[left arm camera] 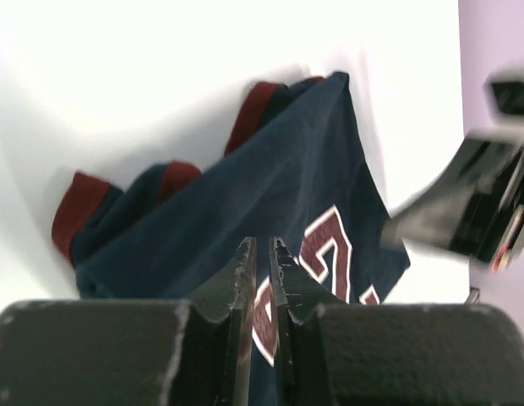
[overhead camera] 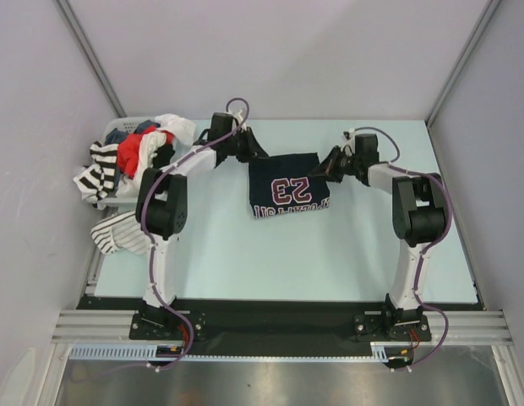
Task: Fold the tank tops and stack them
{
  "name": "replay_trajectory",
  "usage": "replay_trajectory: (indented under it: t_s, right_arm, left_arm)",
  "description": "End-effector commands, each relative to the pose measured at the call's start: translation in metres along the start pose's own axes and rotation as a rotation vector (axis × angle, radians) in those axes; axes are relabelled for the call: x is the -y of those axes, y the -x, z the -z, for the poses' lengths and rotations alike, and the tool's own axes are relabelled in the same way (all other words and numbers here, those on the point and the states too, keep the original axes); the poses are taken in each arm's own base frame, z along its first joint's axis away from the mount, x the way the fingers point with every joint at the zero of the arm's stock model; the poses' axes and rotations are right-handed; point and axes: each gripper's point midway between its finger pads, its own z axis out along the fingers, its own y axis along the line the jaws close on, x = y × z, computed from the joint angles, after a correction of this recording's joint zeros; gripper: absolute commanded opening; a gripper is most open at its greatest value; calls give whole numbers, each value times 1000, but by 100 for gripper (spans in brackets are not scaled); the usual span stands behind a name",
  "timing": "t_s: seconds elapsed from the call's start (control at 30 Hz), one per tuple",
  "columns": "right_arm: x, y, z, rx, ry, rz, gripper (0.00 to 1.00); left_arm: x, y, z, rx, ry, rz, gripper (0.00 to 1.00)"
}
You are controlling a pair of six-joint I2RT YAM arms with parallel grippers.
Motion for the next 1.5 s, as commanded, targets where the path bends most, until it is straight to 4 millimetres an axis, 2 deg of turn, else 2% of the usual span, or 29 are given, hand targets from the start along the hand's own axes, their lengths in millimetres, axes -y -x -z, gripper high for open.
replay_trajectory:
  t_s: [0.0, 0.07, 0.2, 0.27, 0.4, 0.47, 0.57, 0.63, 0.73, 0.77, 0.8, 0.83, 0.87, 0.9, 0.97, 1.0, 1.07, 1.1, 1.17, 1.2, 1.23, 1.27, 1.3, 1.33, 1.37, 1.4, 1.43, 1.47]
  right_arm:
    - [-47, -22, 12, -45, 217, 9, 0]
    - [-43, -37, 14, -51, 262, -32, 0]
    - [-33, -55, 15, -67, 260, -37, 0]
    - [-26, -62, 13, -87, 225, -44, 0]
    - [5, -67, 6, -103, 156, -103, 0]
    - [17, -63, 3, -98, 150, -127, 0]
    - [16, -59, 3, -102, 145, -125, 0]
    - [2, -57, 7, -94, 144, -78, 0]
    - [-22, -53, 16, -86, 145, -14, 0]
    - [-27, -53, 18, -84, 147, -3, 0]
    - [-40, -50, 24, -73, 164, 21, 0]
    - [-44, -50, 27, -74, 165, 26, 0]
    - [-50, -50, 30, -69, 168, 44, 0]
    - [-55, -50, 33, -66, 169, 58, 0]
    - [-69, -54, 40, -67, 177, 93, 0]
    - [-72, -57, 43, -74, 177, 96, 0]
    - [-81, -64, 47, -87, 197, 111, 0]
    - [-83, -65, 48, -87, 207, 118, 0]
    - [-82, -71, 47, -107, 227, 109, 0]
    - [-78, -76, 46, -125, 234, 76, 0]
    - [-79, -76, 44, -119, 260, 88, 0]
    - [-70, -80, 39, -140, 264, 60, 0]
    - [-68, -79, 37, -133, 274, 60, 0]
    - [-60, -84, 34, -141, 265, 40, 0]
    - [-55, -85, 32, -142, 260, 37, 0]
    - [-39, -88, 25, -153, 234, 4, 0]
    - [-33, -89, 21, -159, 229, -5, 0]
    - [-27, -90, 16, -169, 230, -16, 0]
  left_arm:
    - [-3, 7, -16, 10, -33, 40, 15]
    - [-14, 6, -23, 11, -22, 65, 15]
    - [-49, -6, -41, 2, 27, 157, 11]
    - [-62, -9, -41, 5, 40, 203, 10]
    - [-72, -8, -38, 15, 61, 249, 9]
    - [-67, -3, -35, 14, 60, 232, 9]
    - [-53, 9, -21, 36, 51, 175, 12]
    - [-43, 14, -10, 51, 54, 100, 14]
    - [-27, 24, 15, 62, 111, 14, 25]
    - [-9, 36, 31, 100, 100, -17, 41]
    - [-3, 39, 39, 116, 100, -40, 52]
    - [-1, 37, 45, 122, 104, -51, 60]
    - [5, 43, 53, 154, 113, -70, 67]
    - [23, 50, 67, 185, 97, -105, 75]
    - [37, 48, 79, 188, 73, -131, 75]
    - [52, 45, 88, 188, 45, -146, 73]
    - [72, 29, 92, 156, -21, -159, 69]
    - [82, 10, 93, 128, -47, -153, 66]
    - [99, -5, 91, 127, -101, -161, 62]
    - [108, -18, 90, 104, -140, -138, 60]
    - [114, -44, 84, 58, -166, -128, 58]
    - [126, -48, 81, 72, -220, -145, 54]
    - [136, -68, 76, 28, -261, -127, 52]
    - [129, -87, 70, -11, -262, -106, 52]
    - [128, -95, 62, -16, -281, -103, 50]
    - [124, -107, 56, -43, -284, -77, 48]
    - [111, -125, 50, -80, -270, -46, 46]
    - [101, -133, 39, -86, -282, -31, 42]
